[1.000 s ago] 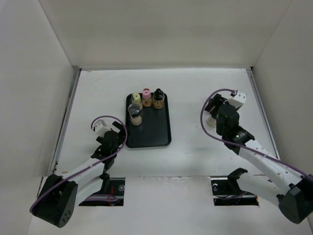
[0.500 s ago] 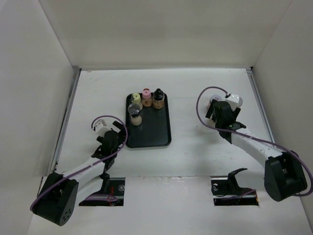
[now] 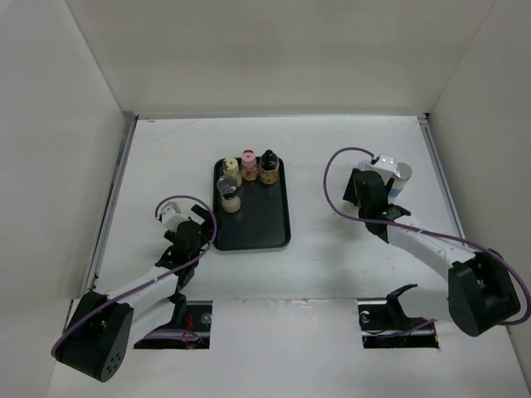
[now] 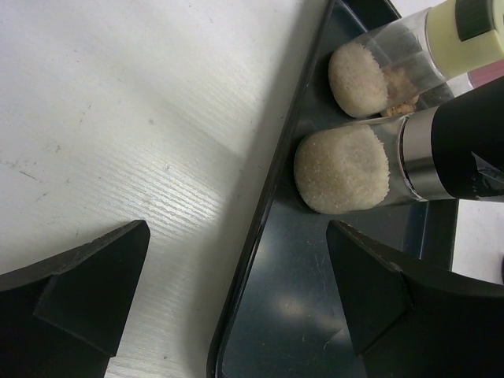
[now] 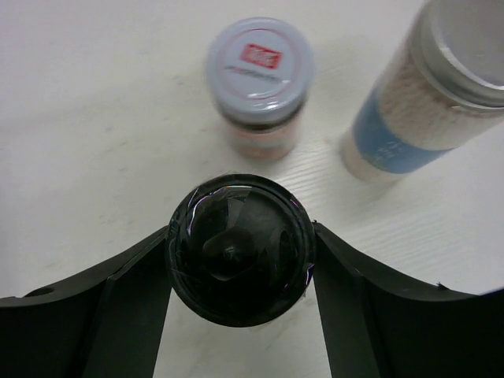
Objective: Organize the condiment bottles
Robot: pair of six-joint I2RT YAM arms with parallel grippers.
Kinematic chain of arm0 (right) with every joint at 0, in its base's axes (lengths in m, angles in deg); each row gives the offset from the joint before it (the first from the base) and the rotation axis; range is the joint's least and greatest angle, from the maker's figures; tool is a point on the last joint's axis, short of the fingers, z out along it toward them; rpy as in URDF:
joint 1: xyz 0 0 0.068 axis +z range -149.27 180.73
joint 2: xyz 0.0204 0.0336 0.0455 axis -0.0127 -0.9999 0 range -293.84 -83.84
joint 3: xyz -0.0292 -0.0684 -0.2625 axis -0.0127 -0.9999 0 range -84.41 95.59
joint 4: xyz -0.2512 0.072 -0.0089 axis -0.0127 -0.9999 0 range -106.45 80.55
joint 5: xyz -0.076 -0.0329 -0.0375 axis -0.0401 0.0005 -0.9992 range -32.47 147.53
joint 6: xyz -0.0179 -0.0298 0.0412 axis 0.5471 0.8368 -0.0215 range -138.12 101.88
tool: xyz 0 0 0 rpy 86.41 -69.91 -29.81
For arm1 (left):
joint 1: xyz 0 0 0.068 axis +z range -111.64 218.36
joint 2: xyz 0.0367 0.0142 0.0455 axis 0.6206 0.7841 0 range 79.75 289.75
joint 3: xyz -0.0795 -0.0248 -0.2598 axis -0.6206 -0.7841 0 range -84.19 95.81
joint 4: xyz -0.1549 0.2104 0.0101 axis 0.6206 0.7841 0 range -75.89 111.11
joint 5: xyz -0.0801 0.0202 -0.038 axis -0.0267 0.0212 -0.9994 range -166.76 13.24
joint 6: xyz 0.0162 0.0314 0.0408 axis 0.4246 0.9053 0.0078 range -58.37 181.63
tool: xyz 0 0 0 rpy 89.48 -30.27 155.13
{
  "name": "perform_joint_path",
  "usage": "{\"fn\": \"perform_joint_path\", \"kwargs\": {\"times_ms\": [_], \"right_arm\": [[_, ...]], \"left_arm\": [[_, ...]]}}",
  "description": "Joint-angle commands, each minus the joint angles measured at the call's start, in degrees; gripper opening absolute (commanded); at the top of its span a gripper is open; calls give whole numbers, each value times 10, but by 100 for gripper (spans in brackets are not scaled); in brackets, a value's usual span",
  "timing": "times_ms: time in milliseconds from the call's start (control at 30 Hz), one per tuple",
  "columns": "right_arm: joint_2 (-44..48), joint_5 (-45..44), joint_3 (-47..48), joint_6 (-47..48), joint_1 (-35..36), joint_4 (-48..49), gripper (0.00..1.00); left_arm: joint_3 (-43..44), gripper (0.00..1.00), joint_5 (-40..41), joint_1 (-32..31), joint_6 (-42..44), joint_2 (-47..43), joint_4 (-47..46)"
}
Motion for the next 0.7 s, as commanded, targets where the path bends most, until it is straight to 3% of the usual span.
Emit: {"fn": "perform_joint_path", "kwargs": {"times_ms": [0,133,367,667], "right_arm": [[55,-20,53,3,67,33,53],[21,-12,114,2,155,53,53],[-169,28,257,23,252,108,54],[-354,35,406,50,301,107,56]], "left_arm": [[13,100,3,-5,3,8,-19],[13,100,-3,-5,3,7,-25],[6,100,-4,1,3,-12,-20],[6,100,1,-5,4,-16,-19]]}}
